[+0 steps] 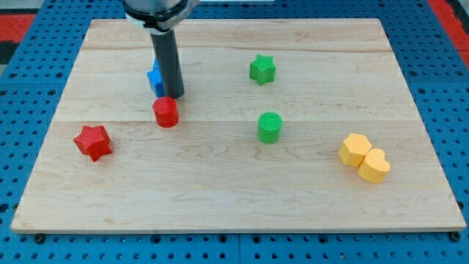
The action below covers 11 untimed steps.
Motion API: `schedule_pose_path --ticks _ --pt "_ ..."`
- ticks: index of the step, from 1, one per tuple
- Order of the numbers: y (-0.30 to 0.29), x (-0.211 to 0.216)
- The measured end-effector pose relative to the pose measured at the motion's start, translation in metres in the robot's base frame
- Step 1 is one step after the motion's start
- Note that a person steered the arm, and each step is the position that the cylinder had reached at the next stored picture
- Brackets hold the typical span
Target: Move blue triangle and blue cube towards red circle
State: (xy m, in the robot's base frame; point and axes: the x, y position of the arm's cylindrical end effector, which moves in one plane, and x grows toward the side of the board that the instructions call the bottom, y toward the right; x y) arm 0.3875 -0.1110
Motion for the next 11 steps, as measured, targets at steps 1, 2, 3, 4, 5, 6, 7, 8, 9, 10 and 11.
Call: schedule_pose_path --ticks 1,2,3,4,5,6,7,8,9,10,11 --pt "0.001 -0.001" --pt "-0.001 -0.001" --pt "0.011 -0.010" --pt "0.027 -0.029" --pt "0.027 -0.066" --pt "0.010 -0.106" --pt "-0.024 -0.123" --pt "-0.025 -0.089" --pt "-0.035 -0.063" --pt "0.001 -0.056" --pt "0.063 -0.032"
